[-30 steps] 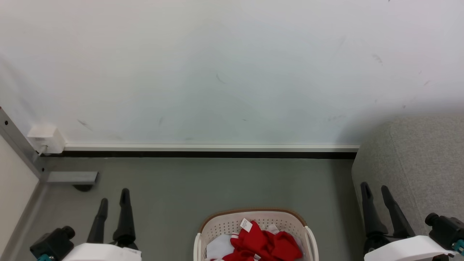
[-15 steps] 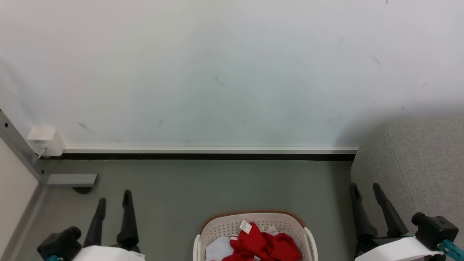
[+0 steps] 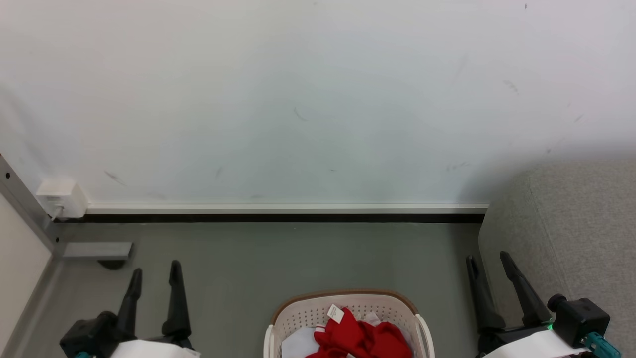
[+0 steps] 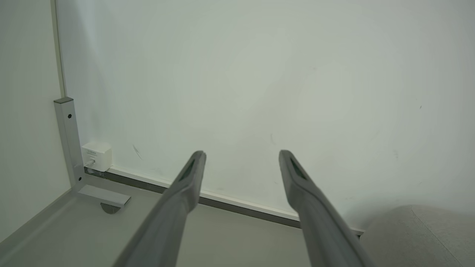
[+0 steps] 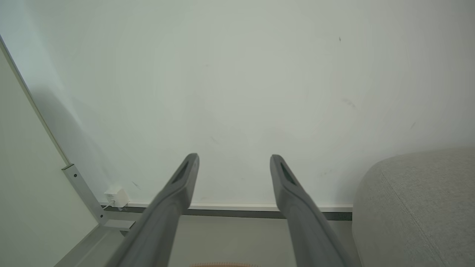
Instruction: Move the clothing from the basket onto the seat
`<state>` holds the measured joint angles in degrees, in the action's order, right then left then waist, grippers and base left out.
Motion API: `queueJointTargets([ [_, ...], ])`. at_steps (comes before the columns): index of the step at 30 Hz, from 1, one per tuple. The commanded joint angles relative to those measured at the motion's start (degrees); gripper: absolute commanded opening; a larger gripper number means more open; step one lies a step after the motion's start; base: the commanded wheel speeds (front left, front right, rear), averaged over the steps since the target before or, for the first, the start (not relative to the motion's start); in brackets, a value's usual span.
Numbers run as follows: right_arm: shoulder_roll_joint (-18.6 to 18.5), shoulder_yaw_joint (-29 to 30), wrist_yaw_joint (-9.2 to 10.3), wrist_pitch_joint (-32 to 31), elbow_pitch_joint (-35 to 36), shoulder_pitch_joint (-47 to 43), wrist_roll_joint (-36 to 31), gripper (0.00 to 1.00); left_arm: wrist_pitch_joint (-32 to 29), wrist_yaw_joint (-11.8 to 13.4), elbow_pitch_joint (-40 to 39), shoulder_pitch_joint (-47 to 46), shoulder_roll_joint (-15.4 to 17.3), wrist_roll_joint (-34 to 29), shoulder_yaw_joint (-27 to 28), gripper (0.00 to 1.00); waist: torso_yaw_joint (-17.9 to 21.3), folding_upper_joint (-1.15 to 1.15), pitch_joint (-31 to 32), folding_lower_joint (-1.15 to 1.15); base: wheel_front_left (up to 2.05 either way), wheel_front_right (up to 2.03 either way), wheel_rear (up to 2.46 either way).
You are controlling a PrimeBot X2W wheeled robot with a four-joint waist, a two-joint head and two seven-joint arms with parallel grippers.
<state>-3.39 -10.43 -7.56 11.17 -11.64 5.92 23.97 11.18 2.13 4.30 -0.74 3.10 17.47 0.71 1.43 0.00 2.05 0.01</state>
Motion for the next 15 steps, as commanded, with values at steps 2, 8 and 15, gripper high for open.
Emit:
queueJointTargets([
  [2, -0.2, -0.2, 0.10, 0.6, 0.2, 1.2, -1.7, 1.00, 0.6, 0.2, -0.5, 0.4, 0.6, -2.3, 0.0, 1.00, 0.0, 0.00, 0.1, -0.01, 0.00, 0.00, 0.00],
  [8, -0.1, -0.6, 0.11, 1.3, 0.0, 1.2, -3.6, 1.00, 1.3, 0.6, -0.9, 0.9, 0.5, -5.2, -0.3, 1.00, 0.2, 0.00, 0.3, -0.01, 0.00, 0.00, 0.00],
  [15, 0.0, -1.1, 0.12, 2.1, -0.1, 1.4, -6.2, 1.00, 2.2, 0.8, -1.0, 0.9, 0.4, -8.1, -0.3, 1.00, 0.4, 0.00, 0.5, -0.01, 0.00, 0.00, 0.00],
])
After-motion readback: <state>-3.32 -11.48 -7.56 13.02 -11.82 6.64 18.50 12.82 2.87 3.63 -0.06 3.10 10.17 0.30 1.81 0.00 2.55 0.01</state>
